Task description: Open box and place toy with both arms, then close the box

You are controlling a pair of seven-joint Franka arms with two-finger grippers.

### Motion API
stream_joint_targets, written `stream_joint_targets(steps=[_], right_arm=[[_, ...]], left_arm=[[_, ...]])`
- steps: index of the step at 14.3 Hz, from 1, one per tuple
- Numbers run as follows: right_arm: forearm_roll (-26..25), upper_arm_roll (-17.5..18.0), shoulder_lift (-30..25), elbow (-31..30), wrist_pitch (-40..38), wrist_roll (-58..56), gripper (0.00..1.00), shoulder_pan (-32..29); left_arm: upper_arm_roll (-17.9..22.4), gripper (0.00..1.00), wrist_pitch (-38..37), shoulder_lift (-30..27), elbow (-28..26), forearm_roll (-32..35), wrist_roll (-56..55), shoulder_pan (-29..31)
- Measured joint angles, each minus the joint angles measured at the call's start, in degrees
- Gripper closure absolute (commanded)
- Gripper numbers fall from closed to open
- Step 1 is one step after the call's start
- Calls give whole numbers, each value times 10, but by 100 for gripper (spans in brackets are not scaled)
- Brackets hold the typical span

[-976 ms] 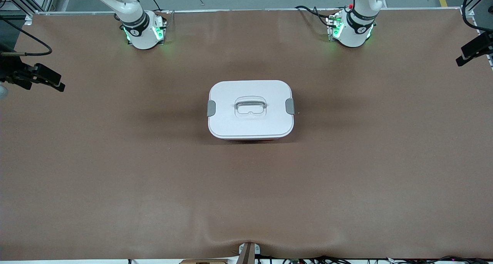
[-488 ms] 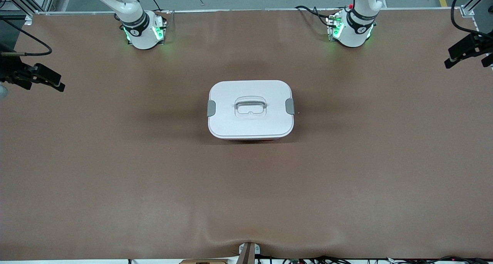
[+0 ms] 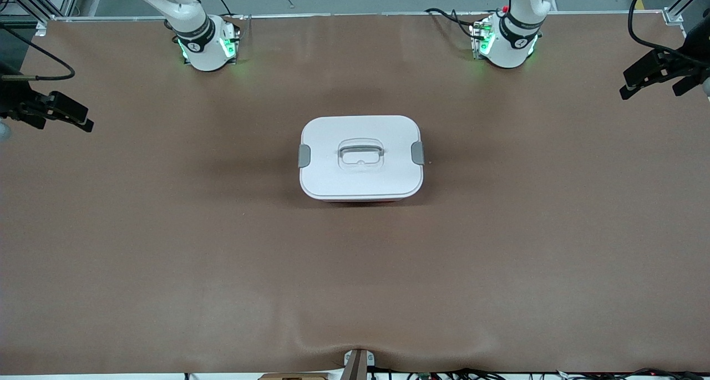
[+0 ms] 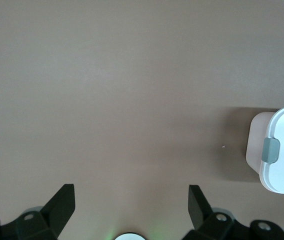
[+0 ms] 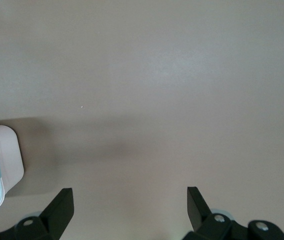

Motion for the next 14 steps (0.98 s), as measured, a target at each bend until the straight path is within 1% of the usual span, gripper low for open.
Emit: stream_joint_targets(steps=[7, 14], right_arm=[[0, 0, 0, 0, 0, 0, 0, 0], [0, 0, 0, 0, -3, 0, 0, 0]], left_arm=[[1, 0, 0, 0, 0, 0, -3, 3], [1, 0, 0, 14, 0, 0, -3, 3]])
